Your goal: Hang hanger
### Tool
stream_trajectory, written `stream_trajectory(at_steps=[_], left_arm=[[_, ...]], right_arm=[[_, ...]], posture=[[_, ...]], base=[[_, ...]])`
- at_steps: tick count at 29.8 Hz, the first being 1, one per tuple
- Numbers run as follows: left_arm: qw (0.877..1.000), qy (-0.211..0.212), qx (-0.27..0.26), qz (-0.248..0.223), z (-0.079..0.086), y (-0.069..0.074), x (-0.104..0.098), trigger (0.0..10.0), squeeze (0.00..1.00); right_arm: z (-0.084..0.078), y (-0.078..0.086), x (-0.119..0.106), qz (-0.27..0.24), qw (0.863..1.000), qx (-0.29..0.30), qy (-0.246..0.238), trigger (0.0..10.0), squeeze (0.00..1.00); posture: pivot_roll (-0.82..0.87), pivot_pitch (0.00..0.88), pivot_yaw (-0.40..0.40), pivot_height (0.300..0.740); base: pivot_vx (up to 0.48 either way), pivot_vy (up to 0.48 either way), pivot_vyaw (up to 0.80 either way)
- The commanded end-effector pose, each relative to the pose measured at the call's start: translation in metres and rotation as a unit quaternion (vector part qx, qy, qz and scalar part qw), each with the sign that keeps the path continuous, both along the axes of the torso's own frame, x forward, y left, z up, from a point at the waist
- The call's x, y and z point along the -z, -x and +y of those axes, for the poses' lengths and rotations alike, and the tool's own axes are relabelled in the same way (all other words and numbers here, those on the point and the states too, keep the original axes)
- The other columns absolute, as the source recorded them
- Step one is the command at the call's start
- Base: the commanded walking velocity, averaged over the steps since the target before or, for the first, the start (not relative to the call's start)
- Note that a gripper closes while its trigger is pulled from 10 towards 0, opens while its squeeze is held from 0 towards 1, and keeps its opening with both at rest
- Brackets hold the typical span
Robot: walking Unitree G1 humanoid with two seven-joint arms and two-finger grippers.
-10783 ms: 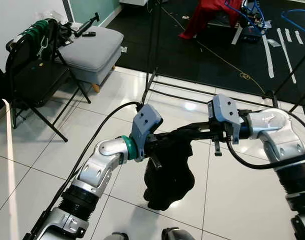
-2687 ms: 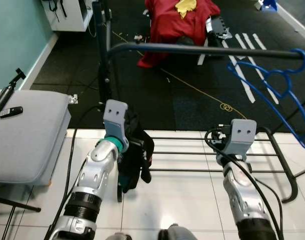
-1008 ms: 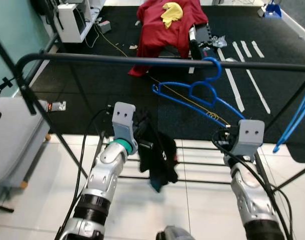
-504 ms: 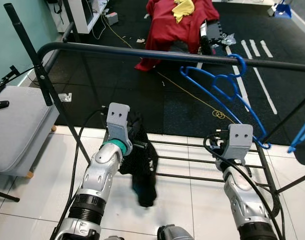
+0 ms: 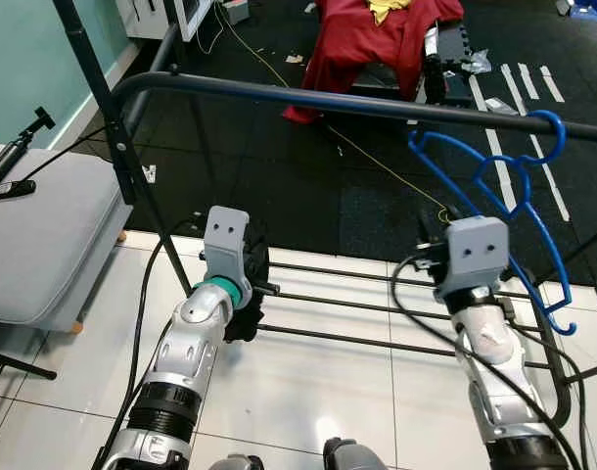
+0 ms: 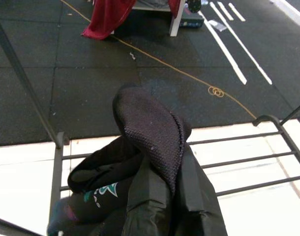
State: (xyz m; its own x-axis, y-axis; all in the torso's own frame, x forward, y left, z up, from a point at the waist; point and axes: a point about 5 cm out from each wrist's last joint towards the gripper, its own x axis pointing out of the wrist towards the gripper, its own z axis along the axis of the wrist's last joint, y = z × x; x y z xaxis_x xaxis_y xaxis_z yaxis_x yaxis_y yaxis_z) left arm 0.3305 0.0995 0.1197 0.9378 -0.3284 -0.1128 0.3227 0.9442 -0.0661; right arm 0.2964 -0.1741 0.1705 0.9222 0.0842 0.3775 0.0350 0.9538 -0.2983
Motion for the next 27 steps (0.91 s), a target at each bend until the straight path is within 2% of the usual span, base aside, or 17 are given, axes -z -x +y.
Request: stream_trajectory(at_steps=[1, 5, 6, 7, 8, 9, 10, 16, 21, 22, 24, 26, 27], left_arm=[[1.000, 0.001, 0.004, -0.006, -0.002, 0.000, -0.003, 10.0, 0.00], [1.000, 0.002, 0.003, -0.007, -0.002, 0.000, -0.003, 10.0, 0.00], [1.000, 0.003, 0.003, -0.007, -0.002, 0.000, -0.004, 10.0, 0.00], [1.000, 0.001, 0.007, -0.007, -0.002, 0.000, -0.004, 10.0, 0.00], [1.000, 0.001, 0.007, -0.007, -0.002, 0.000, -0.004, 10.0, 0.00], [1.000, 0.000, 0.011, -0.007, -0.003, 0.001, -0.003, 10.0, 0.00], [1.000, -0.005, 0.017, -0.008, -0.003, 0.002, -0.004, 10.0, 0.00], [1.000, -0.010, 0.027, -0.008, -0.003, 0.003, -0.004, 10.0, 0.00], [0.999, -0.012, 0.028, -0.008, -0.003, 0.002, -0.005, 10.0, 0.00], [0.999, -0.014, 0.030, -0.007, -0.002, 0.002, -0.005, 10.0, 0.00], [0.999, -0.014, 0.030, -0.007, -0.002, 0.002, -0.005, 10.0, 0.00], [0.999, -0.020, 0.034, -0.005, -0.001, 0.001, -0.005, 10.0, 0.00], [0.999, -0.020, 0.034, -0.005, -0.001, 0.001, -0.005, 10.0, 0.00]], right_arm=[[-0.003, 0.002, -0.008, -0.022, 1.000, 0.006, -0.012, 10.0, 1.00], [-0.005, 0.002, -0.017, -0.040, 0.999, 0.011, -0.018, 10.0, 1.00], [-0.012, 0.001, -0.025, -0.052, 0.998, 0.042, -0.010, 10.0, 1.00], [-0.018, 0.001, -0.030, -0.052, 0.995, 0.081, -0.002, 10.0, 0.95], [-0.018, 0.001, -0.030, -0.052, 0.995, 0.081, -0.002, 10.0, 0.95], [-0.023, 0.002, -0.032, -0.051, 0.993, 0.108, 0.005, 10.0, 0.95], [-0.026, 0.005, -0.034, -0.049, 0.990, 0.130, 0.008, 10.0, 0.00], [-0.025, 0.014, -0.042, -0.062, 0.986, 0.153, 0.014, 10.0, 0.00], [-0.028, 0.013, -0.041, -0.054, 0.985, 0.165, 0.006, 10.0, 0.00], [-0.031, 0.011, -0.040, -0.039, 0.985, 0.169, 0.004, 10.0, 0.00], [-0.031, 0.011, -0.040, -0.039, 0.985, 0.169, 0.004, 10.0, 0.00], [-0.043, 0.004, -0.042, 0.000, 0.981, 0.194, -0.014, 10.0, 0.00], [-0.043, 0.004, -0.042, 0.000, 0.981, 0.194, -0.014, 10.0, 0.00]], posture=[[-0.12, 0.080, 0.057, 0.740], [-0.12, 0.080, 0.057, 0.740], [-0.12, 0.081, 0.055, 0.740], [-0.12, 0.083, 0.054, 0.740], [-0.12, 0.083, 0.054, 0.740], [-0.12, 0.083, 0.054, 0.740], [-0.12, 0.086, 0.055, 0.740], [-0.11, 0.086, 0.059, 0.740], [-0.11, 0.083, 0.061, 0.740], [-0.12, 0.077, 0.060, 0.740], [-0.12, 0.077, 0.060, 0.740], [-0.12, 0.071, 0.057, 0.740], [-0.12, 0.071, 0.057, 0.740]], base=[[0.000, 0.000, 0.00], [0.000, 0.000, 0.00], [0.000, 0.000, 0.00], [0.000, 0.000, 0.00], [0.000, 0.000, 0.00], [0.000, 0.000, 0.00], [0.000, 0.000, 0.00], [0.000, 0.000, 0.00], [0.000, 0.000, 0.00], [0.000, 0.000, 0.00], [0.000, 0.000, 0.00], [0.000, 0.000, 0.00], [0.000, 0.000, 0.00]])
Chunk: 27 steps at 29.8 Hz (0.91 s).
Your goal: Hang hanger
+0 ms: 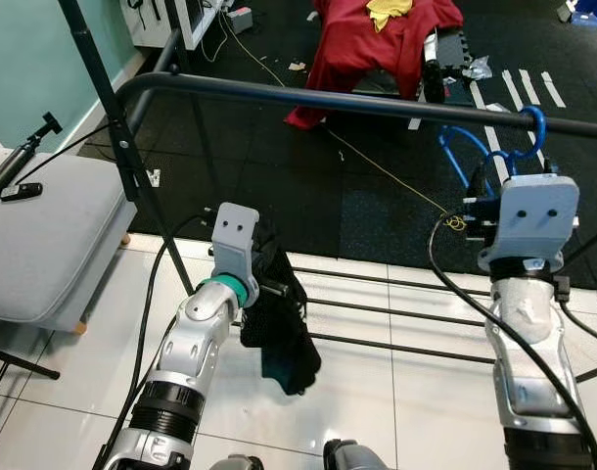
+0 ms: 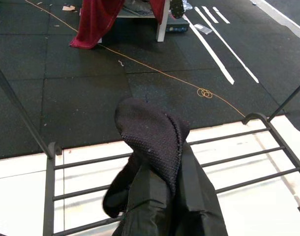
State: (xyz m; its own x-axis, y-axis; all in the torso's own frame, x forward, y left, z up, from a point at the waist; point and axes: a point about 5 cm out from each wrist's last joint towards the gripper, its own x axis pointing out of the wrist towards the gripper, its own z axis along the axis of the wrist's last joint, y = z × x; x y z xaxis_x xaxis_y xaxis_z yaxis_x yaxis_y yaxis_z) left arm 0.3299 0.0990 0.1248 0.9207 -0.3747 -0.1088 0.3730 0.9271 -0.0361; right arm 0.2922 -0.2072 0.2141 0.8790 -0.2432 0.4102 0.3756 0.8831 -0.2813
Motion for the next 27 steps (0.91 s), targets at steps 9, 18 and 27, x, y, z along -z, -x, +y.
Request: stream_trajectory(at_steps=[9, 18, 27], left_arm=[[1.000, -0.009, 0.013, 0.005, 0.000, 0.001, 0.001, 10.0, 0.00], [1.000, -0.015, 0.018, 0.007, 0.001, 0.004, 0.003, 10.0, 0.00], [0.999, -0.025, 0.026, 0.000, 0.000, 0.000, -0.001, 10.0, 0.00]], right_arm=[[-0.009, 0.004, 0.012, 0.054, 0.997, 0.029, -0.038, 10.0, 0.00], [-0.002, 0.012, 0.037, 0.088, 0.994, 0.014, -0.060, 10.0, 0.00], [-0.011, 0.001, 0.006, 0.073, 0.996, 0.023, -0.056, 10.0, 0.00]], posture=[[-0.12, 0.060, 0.056, 0.740], [-0.11, 0.057, 0.065, 0.740], [-0.12, 0.052, 0.068, 0.740]], base=[[0.000, 0.000, 0.00], [0.000, 0.000, 0.00], [0.000, 0.000, 0.00]])
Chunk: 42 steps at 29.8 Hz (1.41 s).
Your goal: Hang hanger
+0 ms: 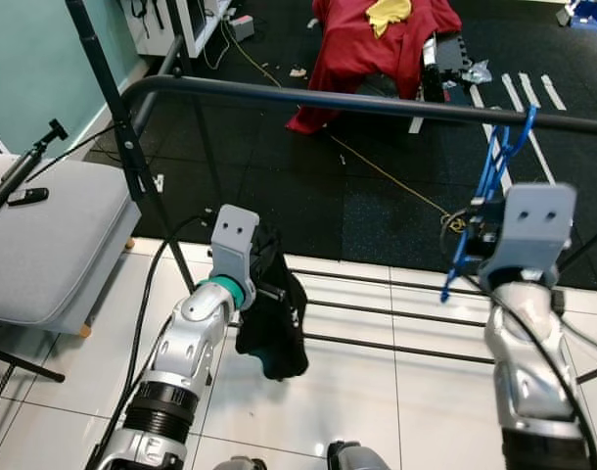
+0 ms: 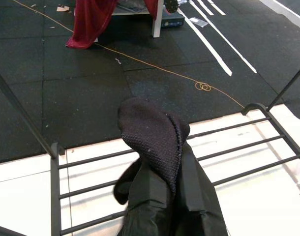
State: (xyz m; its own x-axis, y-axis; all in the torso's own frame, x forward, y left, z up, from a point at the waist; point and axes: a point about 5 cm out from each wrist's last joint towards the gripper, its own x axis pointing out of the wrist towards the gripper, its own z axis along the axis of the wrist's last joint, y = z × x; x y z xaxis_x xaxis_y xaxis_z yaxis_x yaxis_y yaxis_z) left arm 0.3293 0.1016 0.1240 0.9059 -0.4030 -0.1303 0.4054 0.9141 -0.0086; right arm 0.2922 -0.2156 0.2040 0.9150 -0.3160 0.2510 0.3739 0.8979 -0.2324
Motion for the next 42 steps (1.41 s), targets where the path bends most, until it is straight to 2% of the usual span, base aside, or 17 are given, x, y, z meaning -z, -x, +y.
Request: stream_trajectory(at_steps=[1, 7, 22, 36, 42], left_arm=[[1.000, -0.008, 0.009, -0.005, -0.002, 0.000, -0.002, 10.0, 0.00], [1.000, -0.010, 0.011, -0.006, -0.003, 0.000, -0.002, 10.0, 0.00], [0.999, -0.031, 0.013, 0.000, 0.000, 0.002, 0.002, 10.0, 0.00], [0.999, -0.034, 0.014, 0.004, 0.000, 0.002, 0.003, 10.0, 0.00], [0.999, -0.034, 0.015, 0.005, 0.000, 0.002, 0.003, 10.0, 0.00]], right_arm=[[-0.003, 0.001, -0.004, 0.002, 1.000, 0.003, 0.001, 10.0, 0.00], [-0.004, -0.001, -0.012, -0.002, 1.000, 0.002, 0.001, 10.0, 0.00], [-0.006, -0.021, -0.017, 0.051, 0.998, -0.031, -0.033, 10.0, 0.00], [-0.022, -0.027, -0.026, 0.083, 0.996, -0.034, -0.001, 10.0, 0.00], [-0.023, -0.027, -0.029, 0.090, 0.995, -0.040, 0.003, 10.0, 0.00]], posture=[[-0.12, 0.052, 0.068, 0.740], [-0.12, 0.054, 0.069, 0.740], [-0.11, 0.060, 0.065, 0.740], [-0.12, 0.066, 0.063, 0.740], [-0.12, 0.067, 0.065, 0.740]], base=[[0.000, 0.000, 0.00], [0.000, 0.000, 0.00], [0.000, 0.000, 0.00], [0.000, 0.000, 0.00], [0.000, 0.000, 0.00]])
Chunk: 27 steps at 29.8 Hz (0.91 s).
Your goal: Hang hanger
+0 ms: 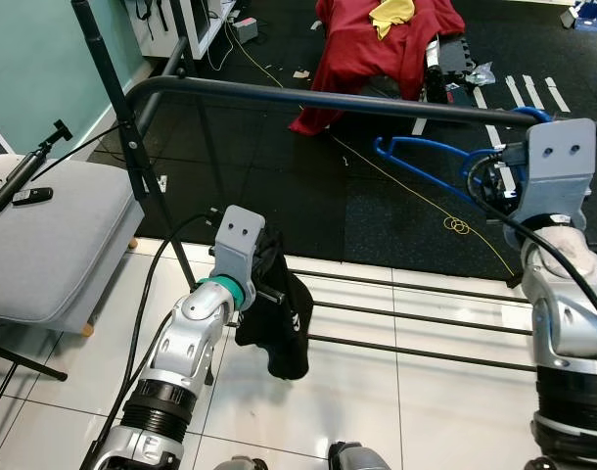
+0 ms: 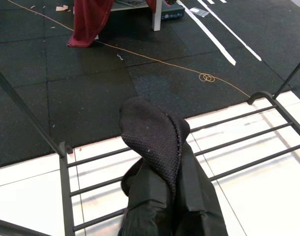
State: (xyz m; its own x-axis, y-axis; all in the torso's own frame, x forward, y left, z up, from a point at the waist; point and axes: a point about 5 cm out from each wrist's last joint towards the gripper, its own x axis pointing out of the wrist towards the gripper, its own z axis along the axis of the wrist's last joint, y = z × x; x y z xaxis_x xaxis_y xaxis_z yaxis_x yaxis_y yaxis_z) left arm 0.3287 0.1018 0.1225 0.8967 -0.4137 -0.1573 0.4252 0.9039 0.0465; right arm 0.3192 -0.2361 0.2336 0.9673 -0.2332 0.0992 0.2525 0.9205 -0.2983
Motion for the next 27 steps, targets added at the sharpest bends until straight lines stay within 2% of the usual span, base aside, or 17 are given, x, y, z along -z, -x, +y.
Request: stream_trajectory(at_steps=[1, 17, 21, 27], left_arm=[[1.000, -0.003, 0.004, 0.004, 0.000, 0.001, 0.001, 10.0, 0.00], [1.000, -0.005, 0.005, 0.004, 0.000, 0.001, 0.001, 10.0, 0.00], [1.000, -0.011, 0.006, 0.004, 0.001, 0.000, 0.000, 10.0, 0.00], [1.000, -0.014, 0.007, 0.004, 0.001, 0.000, 0.000, 10.0, 0.00]], right_arm=[[-0.003, 0.000, 0.001, 0.008, 1.000, 0.003, -0.004, 10.0, 0.00], [-0.001, -0.001, 0.002, 0.030, 0.999, -0.030, -0.013, 10.0, 0.00], [-0.007, -0.007, -0.001, 0.042, 0.998, -0.042, -0.030, 10.0, 0.00], [-0.014, -0.011, -0.008, 0.047, 0.998, -0.044, -0.024, 10.0, 0.00]], posture=[[-0.12, 0.067, 0.065, 0.740], [-0.12, 0.065, 0.065, 0.740], [-0.12, 0.065, 0.064, 0.740], [-0.12, 0.063, 0.059, 0.740]], base=[[0.000, 0.000, 0.00], [0.000, 0.000, 0.00], [0.000, 0.000, 0.00], [0.000, 0.000, 0.00]])
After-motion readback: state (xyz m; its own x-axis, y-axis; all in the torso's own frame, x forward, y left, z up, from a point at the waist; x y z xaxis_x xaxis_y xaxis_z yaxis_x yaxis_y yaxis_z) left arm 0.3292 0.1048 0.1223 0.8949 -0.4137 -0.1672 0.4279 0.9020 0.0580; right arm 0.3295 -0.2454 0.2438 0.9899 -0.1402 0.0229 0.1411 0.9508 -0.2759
